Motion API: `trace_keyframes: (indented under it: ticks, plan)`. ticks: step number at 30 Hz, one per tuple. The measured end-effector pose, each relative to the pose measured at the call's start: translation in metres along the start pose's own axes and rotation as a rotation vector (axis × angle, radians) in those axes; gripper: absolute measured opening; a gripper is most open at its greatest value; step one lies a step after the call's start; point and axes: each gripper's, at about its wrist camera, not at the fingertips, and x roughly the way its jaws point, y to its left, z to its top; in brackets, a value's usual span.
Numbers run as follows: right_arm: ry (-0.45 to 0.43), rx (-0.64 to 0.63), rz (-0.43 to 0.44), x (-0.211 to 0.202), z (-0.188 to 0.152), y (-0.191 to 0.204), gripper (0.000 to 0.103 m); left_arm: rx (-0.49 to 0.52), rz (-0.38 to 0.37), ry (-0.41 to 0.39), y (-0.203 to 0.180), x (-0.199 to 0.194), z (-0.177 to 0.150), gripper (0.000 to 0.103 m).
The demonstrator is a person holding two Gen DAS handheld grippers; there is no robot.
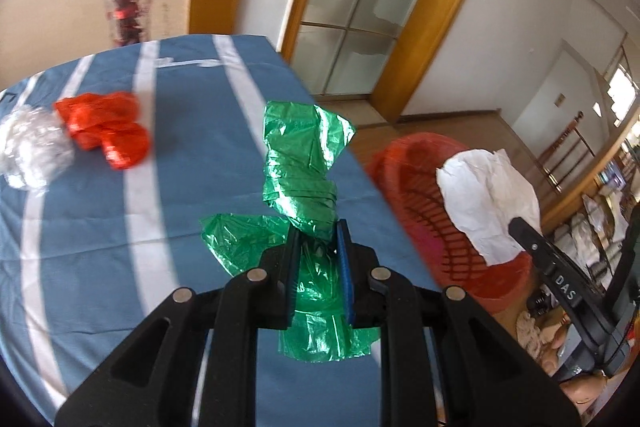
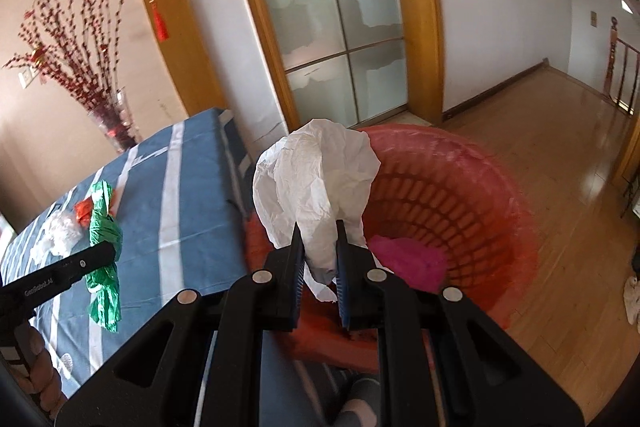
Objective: Collect trash
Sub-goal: 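Carry the green bag and white bag over the red basket, then open both tools to drop the bags into the red basket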
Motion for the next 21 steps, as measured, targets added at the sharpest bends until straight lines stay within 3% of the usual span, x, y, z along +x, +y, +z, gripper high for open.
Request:
trace_keyframes:
  ticks: [13, 21]
  plan:
    - [-0.048, 0.074, -0.038, -0.005, 0.006, -0.038, 0.014, 0.103, -0.139, 0.032, -0.069, 0.033, 0.007, 0.019]
    - [-0.051, 0.107, -0.048, -0.002, 0.007, -0.055, 0.015, 0.142, -0.178, 0.064, -0.094, 0.055, 0.010, 0.019]
